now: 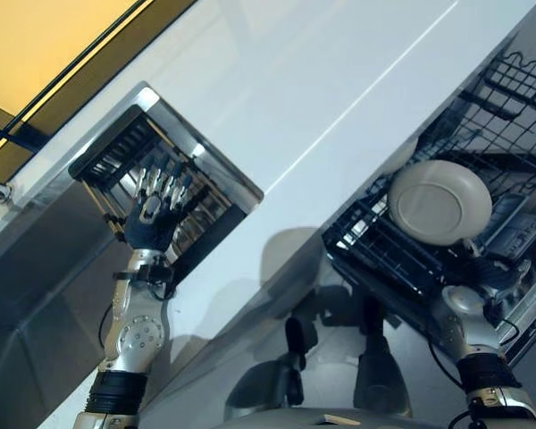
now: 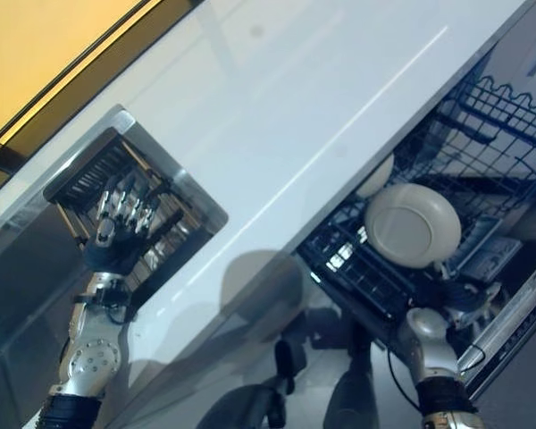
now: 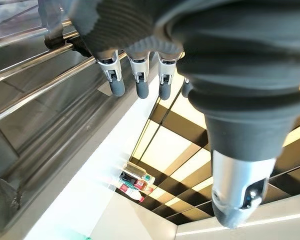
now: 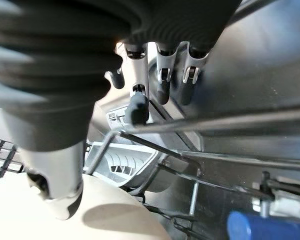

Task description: Pick up plates and place into dishwasher.

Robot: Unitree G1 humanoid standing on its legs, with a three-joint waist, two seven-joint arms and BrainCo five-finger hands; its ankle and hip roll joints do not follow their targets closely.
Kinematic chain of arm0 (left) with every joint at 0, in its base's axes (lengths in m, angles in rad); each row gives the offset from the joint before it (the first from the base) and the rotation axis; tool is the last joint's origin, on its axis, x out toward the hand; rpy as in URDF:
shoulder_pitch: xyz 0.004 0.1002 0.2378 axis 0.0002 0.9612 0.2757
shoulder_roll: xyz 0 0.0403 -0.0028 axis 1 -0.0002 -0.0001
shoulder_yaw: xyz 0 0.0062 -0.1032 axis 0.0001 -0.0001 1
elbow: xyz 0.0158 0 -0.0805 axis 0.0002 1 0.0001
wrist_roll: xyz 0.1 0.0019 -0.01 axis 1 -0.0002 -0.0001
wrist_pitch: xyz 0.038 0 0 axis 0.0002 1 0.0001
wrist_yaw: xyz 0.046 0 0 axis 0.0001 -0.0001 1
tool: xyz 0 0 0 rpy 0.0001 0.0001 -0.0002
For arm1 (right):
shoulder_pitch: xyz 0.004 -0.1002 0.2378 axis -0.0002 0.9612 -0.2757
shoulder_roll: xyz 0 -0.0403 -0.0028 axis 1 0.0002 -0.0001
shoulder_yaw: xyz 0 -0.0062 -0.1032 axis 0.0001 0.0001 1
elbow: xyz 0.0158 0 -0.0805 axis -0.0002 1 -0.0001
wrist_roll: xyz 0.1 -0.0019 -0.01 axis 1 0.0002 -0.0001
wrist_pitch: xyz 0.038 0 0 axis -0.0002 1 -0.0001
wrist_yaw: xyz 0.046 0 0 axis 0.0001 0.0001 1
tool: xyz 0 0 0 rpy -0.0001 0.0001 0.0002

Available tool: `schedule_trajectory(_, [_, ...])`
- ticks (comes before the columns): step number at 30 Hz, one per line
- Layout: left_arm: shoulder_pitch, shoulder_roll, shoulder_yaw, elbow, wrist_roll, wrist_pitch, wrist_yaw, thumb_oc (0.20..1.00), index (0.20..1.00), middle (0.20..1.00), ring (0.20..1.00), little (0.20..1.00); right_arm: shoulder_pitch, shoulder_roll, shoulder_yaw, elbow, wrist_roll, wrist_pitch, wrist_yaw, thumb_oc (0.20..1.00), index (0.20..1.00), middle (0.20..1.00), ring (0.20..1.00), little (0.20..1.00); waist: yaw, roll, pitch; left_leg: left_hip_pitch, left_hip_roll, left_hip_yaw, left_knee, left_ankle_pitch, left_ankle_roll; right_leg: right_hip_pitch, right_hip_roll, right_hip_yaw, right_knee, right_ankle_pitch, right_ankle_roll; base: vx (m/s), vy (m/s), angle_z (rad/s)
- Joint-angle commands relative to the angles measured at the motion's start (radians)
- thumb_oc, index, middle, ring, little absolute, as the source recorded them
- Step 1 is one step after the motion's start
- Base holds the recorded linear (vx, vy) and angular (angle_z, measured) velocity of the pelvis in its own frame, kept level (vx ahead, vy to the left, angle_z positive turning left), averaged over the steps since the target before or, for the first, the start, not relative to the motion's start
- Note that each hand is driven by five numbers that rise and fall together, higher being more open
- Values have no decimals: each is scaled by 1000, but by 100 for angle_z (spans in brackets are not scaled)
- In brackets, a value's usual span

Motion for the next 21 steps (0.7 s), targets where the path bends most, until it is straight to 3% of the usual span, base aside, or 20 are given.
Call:
schedule_trajectory(1, [-15,-61,-54,80,-28,-57,-41,1000,1000,1000,1000,1000,-3,-19,-25,0,-23,9,-23,1000,1000,1000,1000,1000,-20,0,26,-77,-2,-26,3,0,36,-52,-47,41,163,-119,24,0,0,0])
schedule_trajectory(7, [-14,-63,-61,75,-36,-61,-39,1000,1000,1000,1000,1000,-9,-37,-19,19,-4,28,46,1000,1000,1000,1000,1000,-22,24,37,-95,-6,-25,3,6,37,-77,-51,49,171,-118,22,-3,19,-1])
schedule_trajectory(21, [-94,-59,-96,54,7,-68,10,1000,1000,1000,1000,1000,-139,-73,134,81,223,35,559,1000,1000,1000,1000,1000,3,41,118,-190,-7,-44,10,35,36,-179,-55,38,198,-107,15,-17,-17,-1])
